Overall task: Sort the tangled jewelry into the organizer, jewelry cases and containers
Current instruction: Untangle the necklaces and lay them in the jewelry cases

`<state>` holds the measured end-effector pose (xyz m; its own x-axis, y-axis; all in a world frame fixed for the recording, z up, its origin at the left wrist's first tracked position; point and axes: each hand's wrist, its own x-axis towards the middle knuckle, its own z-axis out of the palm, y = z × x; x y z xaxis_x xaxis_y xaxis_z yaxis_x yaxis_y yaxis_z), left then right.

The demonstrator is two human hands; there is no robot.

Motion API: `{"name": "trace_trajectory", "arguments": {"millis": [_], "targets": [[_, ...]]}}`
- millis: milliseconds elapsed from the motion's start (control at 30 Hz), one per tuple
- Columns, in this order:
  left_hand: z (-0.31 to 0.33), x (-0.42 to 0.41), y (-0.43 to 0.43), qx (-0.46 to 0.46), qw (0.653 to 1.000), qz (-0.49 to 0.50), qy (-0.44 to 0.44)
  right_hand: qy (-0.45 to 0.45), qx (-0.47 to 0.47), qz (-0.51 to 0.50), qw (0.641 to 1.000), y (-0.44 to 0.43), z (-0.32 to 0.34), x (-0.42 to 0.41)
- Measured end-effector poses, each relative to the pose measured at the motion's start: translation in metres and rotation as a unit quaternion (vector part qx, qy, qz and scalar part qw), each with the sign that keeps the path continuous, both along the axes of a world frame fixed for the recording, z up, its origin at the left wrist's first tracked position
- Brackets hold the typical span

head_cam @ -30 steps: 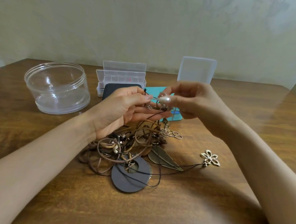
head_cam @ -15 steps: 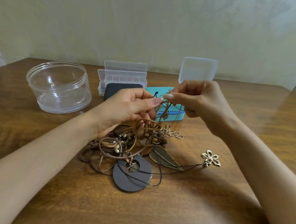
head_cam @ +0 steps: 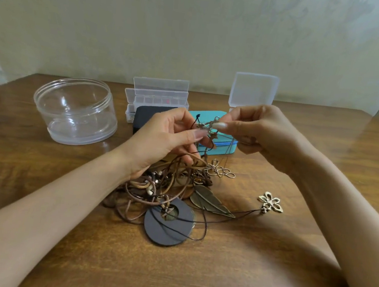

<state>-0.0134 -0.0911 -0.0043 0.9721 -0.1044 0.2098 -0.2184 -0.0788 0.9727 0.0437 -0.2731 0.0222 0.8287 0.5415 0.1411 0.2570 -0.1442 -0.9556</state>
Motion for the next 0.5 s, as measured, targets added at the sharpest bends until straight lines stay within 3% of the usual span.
{"name": "trace_trajectory", "arguments": {"millis": [167, 233, 333, 500], "targets": [[-0.001, 0.003, 0.005, 0.194, 0.978, 0.047, -0.054, 0.076, 0.047, 0.017, 0.996, -0.004, -0.002, 0.004], [-0.003, 0.002, 0.004, 0.231, 0.967, 0.068, -0.077, 0.085, 0.057, 0.035, 0.994, -0.002, -0.004, 0.003], [-0.005, 0.003, 0.003, 0.226, 0.966, 0.091, -0.084, 0.057, 0.05, 0.064, 0.995, 0.001, -0.004, -0.003], [-0.007, 0.005, 0.003, 0.127, 0.983, 0.114, -0.073, 0.015, 0.056, 0.061, 0.996, 0.002, 0.0, -0.005]]}}
